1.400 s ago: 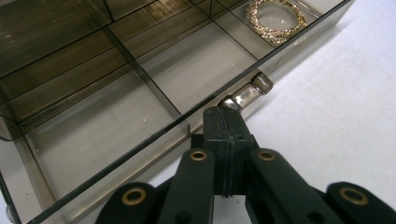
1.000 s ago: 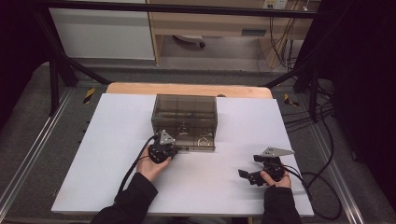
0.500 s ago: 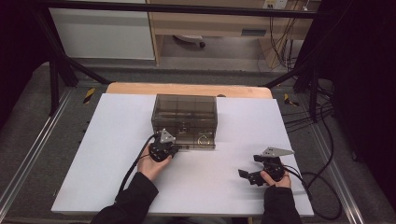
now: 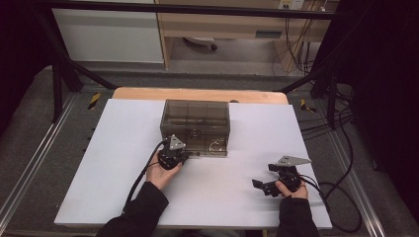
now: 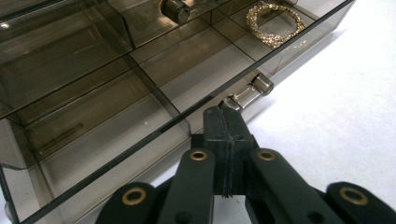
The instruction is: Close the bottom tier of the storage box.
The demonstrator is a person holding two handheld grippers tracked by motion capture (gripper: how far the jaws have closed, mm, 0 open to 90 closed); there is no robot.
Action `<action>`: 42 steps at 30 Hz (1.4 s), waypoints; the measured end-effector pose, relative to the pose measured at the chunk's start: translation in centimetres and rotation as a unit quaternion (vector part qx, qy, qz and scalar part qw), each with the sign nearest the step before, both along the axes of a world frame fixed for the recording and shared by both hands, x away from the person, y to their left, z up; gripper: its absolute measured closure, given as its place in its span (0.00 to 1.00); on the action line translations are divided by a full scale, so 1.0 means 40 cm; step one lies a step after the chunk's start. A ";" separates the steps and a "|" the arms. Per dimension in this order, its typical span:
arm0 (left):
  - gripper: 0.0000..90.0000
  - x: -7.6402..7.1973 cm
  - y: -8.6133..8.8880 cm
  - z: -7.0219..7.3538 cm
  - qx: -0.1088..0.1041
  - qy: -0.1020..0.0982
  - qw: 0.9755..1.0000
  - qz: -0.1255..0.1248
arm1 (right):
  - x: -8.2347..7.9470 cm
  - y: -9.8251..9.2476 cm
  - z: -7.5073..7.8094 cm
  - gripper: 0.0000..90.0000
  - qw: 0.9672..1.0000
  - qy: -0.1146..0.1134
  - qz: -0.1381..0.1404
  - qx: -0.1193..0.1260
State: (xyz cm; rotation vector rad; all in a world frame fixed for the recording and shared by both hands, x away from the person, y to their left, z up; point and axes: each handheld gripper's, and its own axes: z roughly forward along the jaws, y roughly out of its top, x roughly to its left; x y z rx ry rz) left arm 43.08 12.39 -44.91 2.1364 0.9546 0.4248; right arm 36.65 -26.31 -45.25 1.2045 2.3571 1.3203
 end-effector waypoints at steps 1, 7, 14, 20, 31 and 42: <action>1.00 0.001 0.000 -0.001 -0.001 0.000 1.000 0.000 | 0.000 0.000 0.000 0.01 1.000 0.000 0.000 0.000; 1.00 0.009 0.003 -0.004 -0.006 -0.001 1.000 0.005 | 0.000 0.000 0.000 0.01 1.000 0.000 0.000 0.000; 1.00 0.016 0.003 -0.008 -0.008 -0.005 1.000 0.009 | 0.000 0.000 0.000 0.01 1.000 0.000 0.000 0.000; 1.00 0.020 0.003 -0.010 -0.009 -0.008 1.000 0.012 | 0.000 0.000 0.000 0.01 1.000 0.000 0.000 -0.001; 1.00 0.033 0.006 -0.012 -0.012 -0.011 1.000 0.017 | 0.000 0.000 0.000 0.01 1.000 0.000 0.000 0.000; 1.00 0.044 0.004 -0.011 -0.011 -0.015 1.000 0.017 | 0.000 0.000 0.000 0.01 1.000 -0.001 0.000 0.000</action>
